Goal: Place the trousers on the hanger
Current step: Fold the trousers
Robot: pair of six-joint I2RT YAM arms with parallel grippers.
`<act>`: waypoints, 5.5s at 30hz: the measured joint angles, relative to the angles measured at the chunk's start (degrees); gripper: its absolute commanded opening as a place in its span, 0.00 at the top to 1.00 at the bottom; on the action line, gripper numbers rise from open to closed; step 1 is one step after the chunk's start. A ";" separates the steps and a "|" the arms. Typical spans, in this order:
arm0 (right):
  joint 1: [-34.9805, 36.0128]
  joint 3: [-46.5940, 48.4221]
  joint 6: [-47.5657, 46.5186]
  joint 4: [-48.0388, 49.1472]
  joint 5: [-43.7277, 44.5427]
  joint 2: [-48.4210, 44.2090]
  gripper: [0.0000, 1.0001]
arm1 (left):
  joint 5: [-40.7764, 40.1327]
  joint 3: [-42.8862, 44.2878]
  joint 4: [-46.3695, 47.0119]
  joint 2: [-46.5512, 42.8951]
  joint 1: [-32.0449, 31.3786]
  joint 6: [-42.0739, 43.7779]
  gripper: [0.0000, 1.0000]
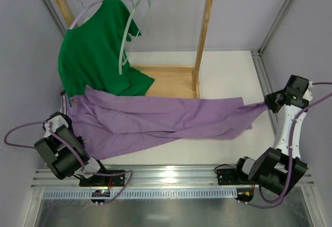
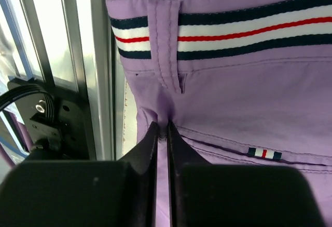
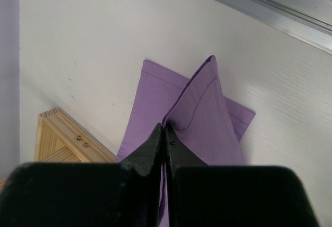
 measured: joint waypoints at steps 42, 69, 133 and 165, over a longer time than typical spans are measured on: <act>-1.49 5.09 -0.90 -4.68 5.16 4.55 0.96 | -5.03 1.40 -1.90 3.78 2.89 0.48 0.99; -4.92 3.78 -1.92 -9.25 11.72 7.52 0.96 | 2.54 2.95 -2.05 -6.08 3.08 6.01 0.28; -10.58 -10.80 -1.01 -5.81 15.87 10.05 0.43 | 10.93 18.53 6.47 14.36 1.77 11.58 0.45; -15.37 -20.94 -2.69 10.56 17.40 12.13 0.96 | 5.66 11.72 7.50 0.55 7.37 17.14 0.12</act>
